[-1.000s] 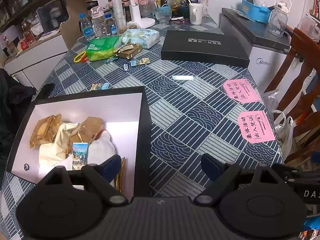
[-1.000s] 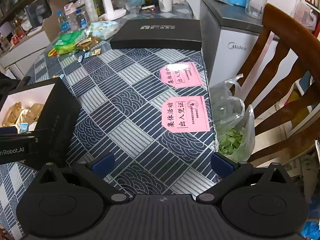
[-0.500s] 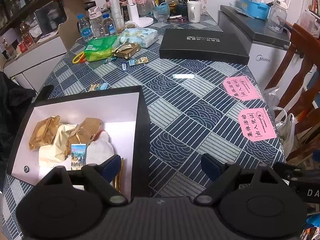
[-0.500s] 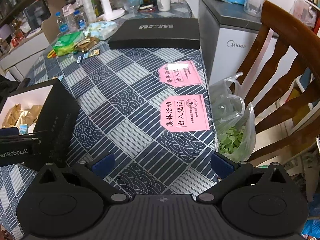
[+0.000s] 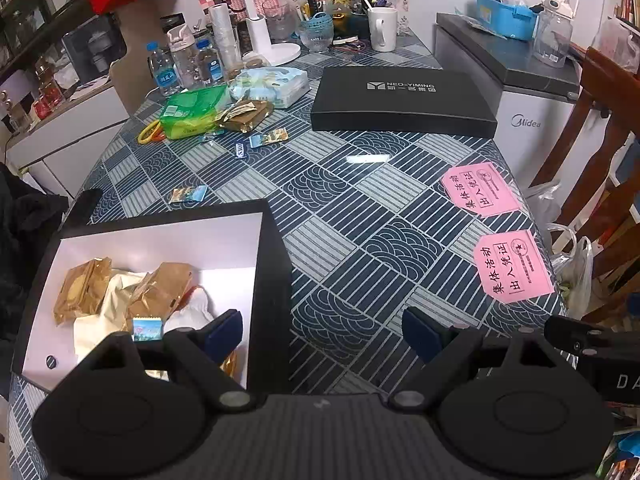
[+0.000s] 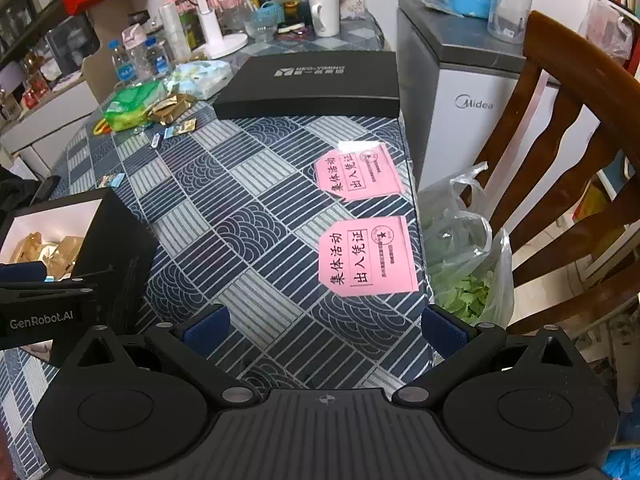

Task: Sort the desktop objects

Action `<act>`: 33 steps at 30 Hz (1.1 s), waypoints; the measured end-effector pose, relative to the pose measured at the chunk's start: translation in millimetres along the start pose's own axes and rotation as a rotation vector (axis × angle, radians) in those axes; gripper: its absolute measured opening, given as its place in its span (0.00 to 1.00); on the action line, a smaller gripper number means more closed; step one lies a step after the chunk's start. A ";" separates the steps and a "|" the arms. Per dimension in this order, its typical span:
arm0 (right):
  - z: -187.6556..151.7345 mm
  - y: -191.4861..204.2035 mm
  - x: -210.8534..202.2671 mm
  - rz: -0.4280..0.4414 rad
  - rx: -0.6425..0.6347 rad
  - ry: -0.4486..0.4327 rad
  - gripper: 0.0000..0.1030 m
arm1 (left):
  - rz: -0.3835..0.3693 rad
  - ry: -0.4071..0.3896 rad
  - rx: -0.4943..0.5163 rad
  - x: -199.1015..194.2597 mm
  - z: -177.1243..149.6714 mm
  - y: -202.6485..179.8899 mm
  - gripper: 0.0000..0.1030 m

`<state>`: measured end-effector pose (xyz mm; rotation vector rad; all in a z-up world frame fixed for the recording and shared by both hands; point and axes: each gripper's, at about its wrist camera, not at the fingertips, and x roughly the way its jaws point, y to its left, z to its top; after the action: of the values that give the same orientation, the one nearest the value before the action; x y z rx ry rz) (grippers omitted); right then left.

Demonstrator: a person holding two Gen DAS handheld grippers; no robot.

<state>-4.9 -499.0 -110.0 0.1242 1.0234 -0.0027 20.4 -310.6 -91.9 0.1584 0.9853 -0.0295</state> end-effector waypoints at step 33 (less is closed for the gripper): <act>56.9 11.7 55.9 0.027 -0.020 0.026 1.00 | 0.021 0.008 -0.003 53.5 59.7 -1.8 1.00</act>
<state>73.4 -490.2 -127.2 0.1199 1.0474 0.0341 99.3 -318.7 -104.2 0.1663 0.9918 -0.0083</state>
